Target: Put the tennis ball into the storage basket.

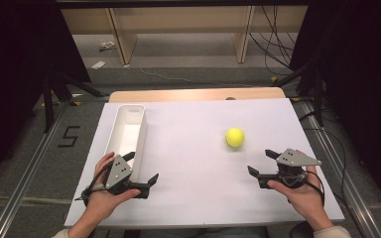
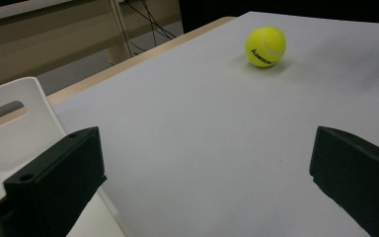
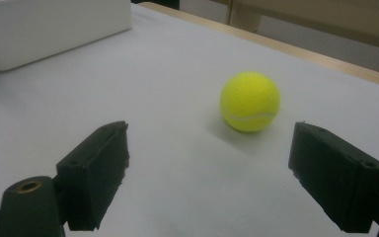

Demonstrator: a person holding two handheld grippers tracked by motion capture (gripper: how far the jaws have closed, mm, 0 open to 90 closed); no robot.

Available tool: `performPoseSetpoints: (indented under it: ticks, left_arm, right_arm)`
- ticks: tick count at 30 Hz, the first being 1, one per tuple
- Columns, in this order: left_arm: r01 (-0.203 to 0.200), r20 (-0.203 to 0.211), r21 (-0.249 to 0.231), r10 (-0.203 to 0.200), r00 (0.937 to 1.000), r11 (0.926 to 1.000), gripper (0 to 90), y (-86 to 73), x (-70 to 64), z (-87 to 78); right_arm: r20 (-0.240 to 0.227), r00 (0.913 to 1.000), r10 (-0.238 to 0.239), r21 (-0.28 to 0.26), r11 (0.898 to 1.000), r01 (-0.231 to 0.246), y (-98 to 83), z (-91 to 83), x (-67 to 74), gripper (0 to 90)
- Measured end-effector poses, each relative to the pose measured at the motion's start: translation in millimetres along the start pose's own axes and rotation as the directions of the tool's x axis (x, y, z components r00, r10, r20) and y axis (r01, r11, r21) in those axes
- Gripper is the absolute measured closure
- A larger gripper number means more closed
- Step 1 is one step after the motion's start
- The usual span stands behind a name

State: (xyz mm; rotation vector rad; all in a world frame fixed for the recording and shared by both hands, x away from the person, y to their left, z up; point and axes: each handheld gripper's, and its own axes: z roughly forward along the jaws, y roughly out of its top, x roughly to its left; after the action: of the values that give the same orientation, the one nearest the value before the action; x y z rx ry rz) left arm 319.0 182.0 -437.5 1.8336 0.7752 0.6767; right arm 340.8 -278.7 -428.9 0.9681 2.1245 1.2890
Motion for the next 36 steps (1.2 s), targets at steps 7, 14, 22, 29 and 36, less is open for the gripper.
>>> performPoseSetpoints:
  ticks: [7,14,22,29,36]
  left_arm:
    - [-0.004,-0.001,-0.006,0.004,1.0000,1.0000,0.0,-0.2,-0.4,-1.6]
    - [-0.005,-0.002,-0.005,0.005,1.0000,1.0000,0.0,-0.1,-0.9,-1.8]
    - [-0.009,-0.002,-0.010,0.009,1.0000,0.9999,0.0,0.4,-1.4,-3.0]
    - [-0.009,0.002,-0.012,0.009,1.0000,0.9999,0.0,0.6,-2.1,-3.1]
    - [-0.010,0.003,-0.012,0.010,0.9999,0.9999,0.0,0.6,-2.5,-3.0]
  right_arm:
    - [0.014,0.9999,0.007,0.001,1.000,-0.007,0.5,-0.5,-0.1,16.0]
    - [0.034,0.9994,0.006,0.001,1.000,-0.006,2.0,2.7,-1.7,15.7]
    - [0.057,0.9983,-0.006,0.012,1.000,0.006,7.5,18.2,-2.2,15.3]
    - [0.053,0.9986,-0.008,0.010,1.000,0.008,11.2,28.6,-2.3,14.6]
    - [0.068,0.9977,0.003,0.018,1.000,-0.004,14.1,38.4,-7.0,13.4]
